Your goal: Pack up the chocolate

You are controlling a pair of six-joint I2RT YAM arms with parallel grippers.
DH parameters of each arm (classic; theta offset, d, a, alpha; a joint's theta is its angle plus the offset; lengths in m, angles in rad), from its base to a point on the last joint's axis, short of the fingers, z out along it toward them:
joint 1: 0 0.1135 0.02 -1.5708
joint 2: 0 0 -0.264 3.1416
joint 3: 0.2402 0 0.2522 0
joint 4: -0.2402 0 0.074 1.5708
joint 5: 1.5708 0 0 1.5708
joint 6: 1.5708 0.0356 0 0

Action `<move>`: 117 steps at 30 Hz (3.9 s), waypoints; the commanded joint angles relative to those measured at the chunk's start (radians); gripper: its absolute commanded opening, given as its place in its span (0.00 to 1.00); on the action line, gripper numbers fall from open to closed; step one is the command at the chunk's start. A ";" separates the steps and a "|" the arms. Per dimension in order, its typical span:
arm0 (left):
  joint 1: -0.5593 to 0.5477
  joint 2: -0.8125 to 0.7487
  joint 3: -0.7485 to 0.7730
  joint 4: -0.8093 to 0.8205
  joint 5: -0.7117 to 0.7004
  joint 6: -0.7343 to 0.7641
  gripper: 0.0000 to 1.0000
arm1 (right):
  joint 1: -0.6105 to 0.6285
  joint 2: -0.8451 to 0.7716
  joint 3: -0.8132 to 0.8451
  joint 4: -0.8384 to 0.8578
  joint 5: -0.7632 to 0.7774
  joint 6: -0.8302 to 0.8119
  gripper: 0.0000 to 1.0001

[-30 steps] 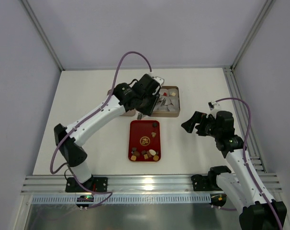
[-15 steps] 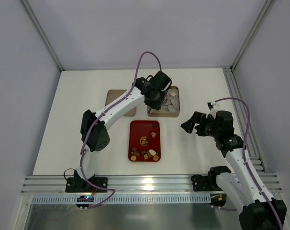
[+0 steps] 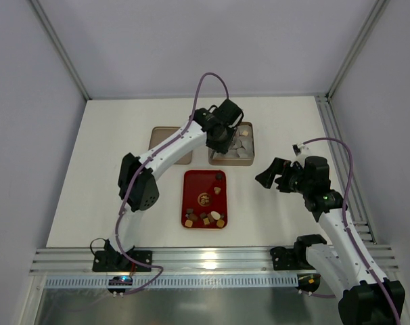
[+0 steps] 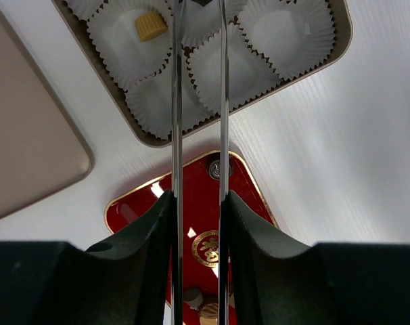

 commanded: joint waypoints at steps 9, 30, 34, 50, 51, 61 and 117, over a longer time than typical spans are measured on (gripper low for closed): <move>0.004 -0.004 0.047 0.014 0.028 0.012 0.42 | 0.008 -0.005 0.034 -0.037 0.005 -0.003 1.00; 0.001 -0.435 -0.310 0.083 0.034 -0.079 0.42 | 0.007 0.034 0.127 -0.149 0.099 -0.064 1.00; -0.010 -0.605 -0.554 0.142 0.054 -0.116 0.42 | 0.010 0.049 0.115 -0.140 0.109 -0.064 1.00; -0.024 -0.830 -0.907 0.211 0.131 -0.119 0.42 | 0.025 0.091 0.113 -0.151 0.160 -0.066 1.00; -0.024 -0.822 -0.909 0.217 0.128 -0.116 0.43 | 0.028 0.089 0.113 -0.151 0.163 -0.064 1.00; -0.045 -0.692 -0.832 0.251 0.137 -0.110 0.42 | 0.042 0.074 0.126 -0.163 0.180 -0.059 1.00; -0.170 -0.662 -0.797 0.118 -0.085 -0.123 0.30 | 0.069 0.063 0.107 -0.132 0.074 -0.069 1.00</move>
